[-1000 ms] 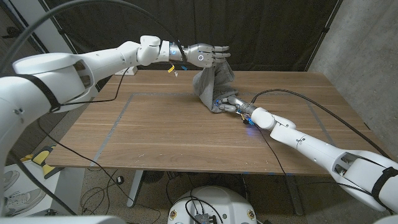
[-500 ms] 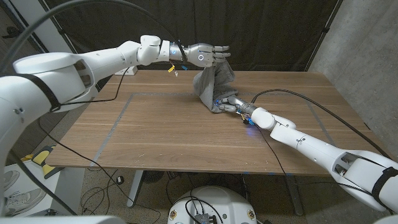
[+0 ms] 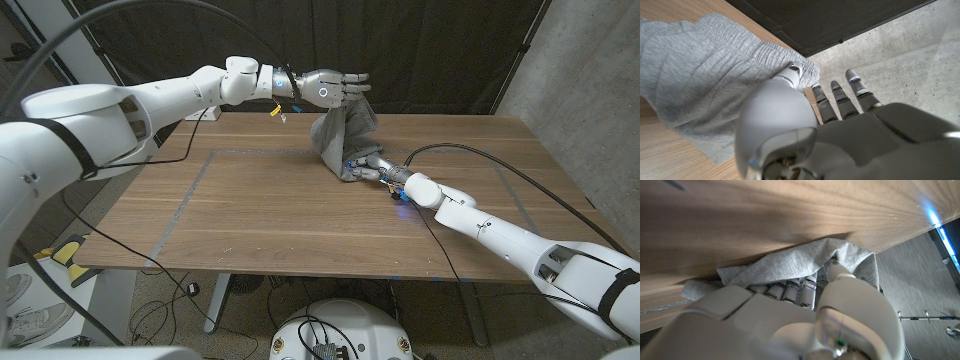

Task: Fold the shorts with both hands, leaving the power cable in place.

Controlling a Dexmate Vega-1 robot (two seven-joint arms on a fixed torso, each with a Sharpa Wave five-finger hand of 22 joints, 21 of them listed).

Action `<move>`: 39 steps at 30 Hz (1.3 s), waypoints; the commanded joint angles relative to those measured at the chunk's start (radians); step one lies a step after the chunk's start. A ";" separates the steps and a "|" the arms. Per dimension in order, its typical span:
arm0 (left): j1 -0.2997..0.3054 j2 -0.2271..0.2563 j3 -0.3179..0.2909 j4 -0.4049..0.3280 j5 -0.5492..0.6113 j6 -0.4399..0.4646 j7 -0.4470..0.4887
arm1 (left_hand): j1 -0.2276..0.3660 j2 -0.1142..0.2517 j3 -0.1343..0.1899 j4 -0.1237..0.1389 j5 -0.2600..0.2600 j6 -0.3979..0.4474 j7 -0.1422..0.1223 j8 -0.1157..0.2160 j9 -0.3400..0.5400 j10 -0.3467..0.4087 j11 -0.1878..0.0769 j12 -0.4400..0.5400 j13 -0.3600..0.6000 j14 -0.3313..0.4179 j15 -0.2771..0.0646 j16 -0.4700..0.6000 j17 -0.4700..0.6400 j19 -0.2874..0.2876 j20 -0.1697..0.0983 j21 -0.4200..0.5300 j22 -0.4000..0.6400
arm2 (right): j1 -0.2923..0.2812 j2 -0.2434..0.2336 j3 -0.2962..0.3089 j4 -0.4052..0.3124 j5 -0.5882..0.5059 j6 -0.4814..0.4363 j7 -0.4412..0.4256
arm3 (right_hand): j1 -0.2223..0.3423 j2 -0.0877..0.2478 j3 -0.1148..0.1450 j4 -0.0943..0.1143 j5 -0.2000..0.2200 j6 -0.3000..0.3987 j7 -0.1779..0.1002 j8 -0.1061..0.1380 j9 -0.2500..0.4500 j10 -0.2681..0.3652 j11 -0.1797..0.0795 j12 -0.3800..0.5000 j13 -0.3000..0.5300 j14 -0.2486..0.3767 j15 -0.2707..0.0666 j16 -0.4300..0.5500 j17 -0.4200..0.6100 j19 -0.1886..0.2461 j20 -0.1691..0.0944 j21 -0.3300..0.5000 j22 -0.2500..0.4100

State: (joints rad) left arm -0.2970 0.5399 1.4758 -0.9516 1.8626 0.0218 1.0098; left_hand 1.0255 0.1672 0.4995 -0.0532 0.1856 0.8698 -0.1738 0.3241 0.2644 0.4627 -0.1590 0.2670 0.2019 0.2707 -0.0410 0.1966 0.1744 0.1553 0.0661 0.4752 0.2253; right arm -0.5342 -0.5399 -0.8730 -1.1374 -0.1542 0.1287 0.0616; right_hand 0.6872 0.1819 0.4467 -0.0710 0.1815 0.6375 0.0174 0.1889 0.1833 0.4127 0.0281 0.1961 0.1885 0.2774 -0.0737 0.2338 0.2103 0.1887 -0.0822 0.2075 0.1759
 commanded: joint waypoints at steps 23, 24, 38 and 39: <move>0.015 -0.476 0.094 0.611 -0.095 0.039 0.013 | -0.008 0.004 0.007 -0.028 0.000 -0.014 0.005 -0.035 -0.014 0.017 0.004 -0.020 0.008 0.018 -0.142 -0.003 0.007 0.006 -0.010 0.033 0.002 | -0.135 -0.113 0.049 -0.284 0.013 -0.165 0.069 | -0.007 -0.002 0.004 -0.014 0.000 0.013 0.005 0.003 0.005 0.047 0.045 0.007 0.006 0.056 0.057 0.010 0.011 0.148 0.150 0.008 0.008; 0.018 -0.477 0.093 0.611 -0.095 0.048 0.014 | -0.007 0.004 0.001 -0.034 -0.002 -0.072 -0.006 -0.065 -0.019 0.000 0.005 -0.028 0.008 0.006 -0.137 -0.004 0.009 0.004 -0.011 0.036 0.001 | -0.137 -0.115 0.049 -0.287 0.012 -0.165 0.067 | -0.008 -0.002 0.004 -0.014 0.000 0.012 0.004 0.003 0.005 0.048 0.045 0.007 0.006 0.056 0.056 0.009 0.011 0.148 0.150 0.008 0.008; 0.031 -0.488 0.121 0.611 -0.128 0.091 0.028 | -0.049 0.000 -0.102 -0.047 -0.001 -0.562 -0.029 -0.150 -0.062 -0.212 0.046 -0.078 0.004 -0.071 -0.101 -0.006 0.017 -0.027 -0.018 0.057 -0.009 | -0.156 -0.122 0.057 -0.309 0.017 -0.165 0.059 | -0.009 -0.005 0.005 -0.016 0.000 0.013 0.005 0.003 0.005 0.048 0.046 0.007 0.006 0.057 0.059 0.008 0.009 0.147 0.152 0.008 0.008; 0.030 -0.488 0.122 0.611 -0.130 0.091 0.028 | -0.051 0.007 -0.100 -0.043 0.000 -0.558 -0.029 -0.147 -0.063 -0.213 0.048 -0.077 0.004 -0.072 -0.100 -0.005 0.017 -0.028 -0.018 0.058 -0.009 | -0.157 -0.122 0.057 -0.309 0.017 -0.166 0.059 | -0.009 -0.006 0.006 -0.017 0.000 0.013 0.005 0.003 0.005 0.048 0.047 0.006 0.006 0.057 0.059 0.007 0.008 0.147 0.153 0.007 0.008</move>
State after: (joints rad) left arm -0.2818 0.5219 1.4954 -0.9315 1.8431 0.0418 1.0280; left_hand 1.0006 0.1527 0.4110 -0.1186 0.1840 0.3270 -0.2090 0.1661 0.2044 0.2694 -0.1231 0.1869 0.2044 0.2165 -0.0376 0.1921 0.1841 0.1409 0.0441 0.5256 0.2136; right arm -0.5539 -0.5578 -0.8533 -1.1588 -0.1448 0.1287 0.0626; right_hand 0.6872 0.1819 0.4480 -0.0807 0.1814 0.6376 0.0175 0.1839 0.1845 0.4145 0.0262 0.1964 0.1884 0.2772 -0.0739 0.2338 0.2102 0.1886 -0.0823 0.2075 0.1757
